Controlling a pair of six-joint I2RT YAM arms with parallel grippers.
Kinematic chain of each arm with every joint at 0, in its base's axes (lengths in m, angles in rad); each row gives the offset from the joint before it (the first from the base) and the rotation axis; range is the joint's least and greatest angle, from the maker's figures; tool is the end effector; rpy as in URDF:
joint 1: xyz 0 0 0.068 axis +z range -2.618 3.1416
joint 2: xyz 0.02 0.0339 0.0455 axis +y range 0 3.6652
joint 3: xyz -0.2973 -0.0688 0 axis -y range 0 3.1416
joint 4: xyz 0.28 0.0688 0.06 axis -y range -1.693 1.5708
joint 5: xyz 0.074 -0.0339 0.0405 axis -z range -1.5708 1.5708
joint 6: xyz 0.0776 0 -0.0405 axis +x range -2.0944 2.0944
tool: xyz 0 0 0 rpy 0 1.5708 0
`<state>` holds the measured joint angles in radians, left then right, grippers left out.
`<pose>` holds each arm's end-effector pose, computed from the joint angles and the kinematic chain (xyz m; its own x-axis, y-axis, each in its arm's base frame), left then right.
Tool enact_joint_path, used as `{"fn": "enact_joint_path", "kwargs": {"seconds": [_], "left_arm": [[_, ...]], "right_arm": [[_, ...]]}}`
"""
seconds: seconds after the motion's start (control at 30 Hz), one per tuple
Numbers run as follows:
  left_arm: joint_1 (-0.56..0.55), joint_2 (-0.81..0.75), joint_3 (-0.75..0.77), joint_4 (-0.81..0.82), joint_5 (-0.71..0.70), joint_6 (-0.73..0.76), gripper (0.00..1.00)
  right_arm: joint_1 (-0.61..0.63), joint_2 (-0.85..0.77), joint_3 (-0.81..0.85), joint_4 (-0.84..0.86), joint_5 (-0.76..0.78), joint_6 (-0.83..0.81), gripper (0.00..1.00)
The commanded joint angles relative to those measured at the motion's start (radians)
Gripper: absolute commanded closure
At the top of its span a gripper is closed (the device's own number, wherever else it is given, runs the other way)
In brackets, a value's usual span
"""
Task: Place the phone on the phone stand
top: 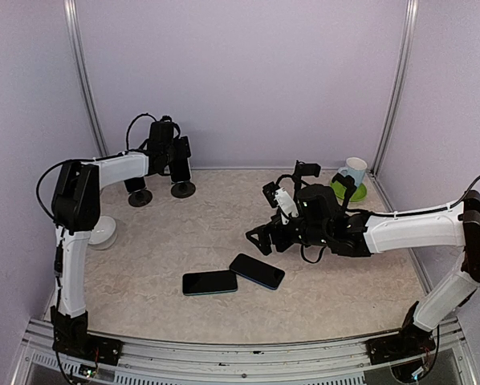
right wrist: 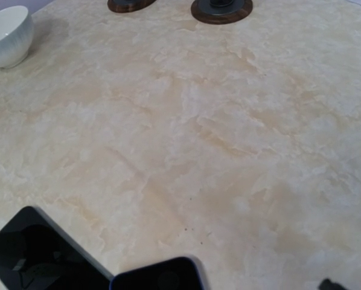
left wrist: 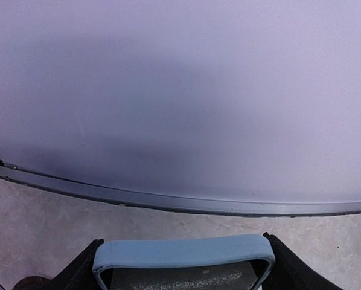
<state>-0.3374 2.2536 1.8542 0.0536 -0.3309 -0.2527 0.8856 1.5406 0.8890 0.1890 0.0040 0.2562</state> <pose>0.6005 -0.1839 0.2406 -0.3158 -0.1398 -0.9385 -0.0561 0.9901 -0.1286 0.2570 0.3139 0.2209 -0.4688 -0.1732 -0.8661 -0.6753 0.7024 0.2250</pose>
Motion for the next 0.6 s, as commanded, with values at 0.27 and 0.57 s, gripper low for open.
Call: {"fn": "enact_joint_path", "kwargs": {"seconds": [0.27,0.57], "left_arm": [[0.001,0.055,0.056,-0.009,-0.017,0.014,0.17],[0.004,0.082,0.084,-0.013,-0.023,0.011,0.12]], "right_arm": [[-0.009,0.003,0.018,-0.004,-0.004,0.000,0.00],[-0.009,-0.001,0.014,-0.006,-0.001,0.001,0.00]]}}
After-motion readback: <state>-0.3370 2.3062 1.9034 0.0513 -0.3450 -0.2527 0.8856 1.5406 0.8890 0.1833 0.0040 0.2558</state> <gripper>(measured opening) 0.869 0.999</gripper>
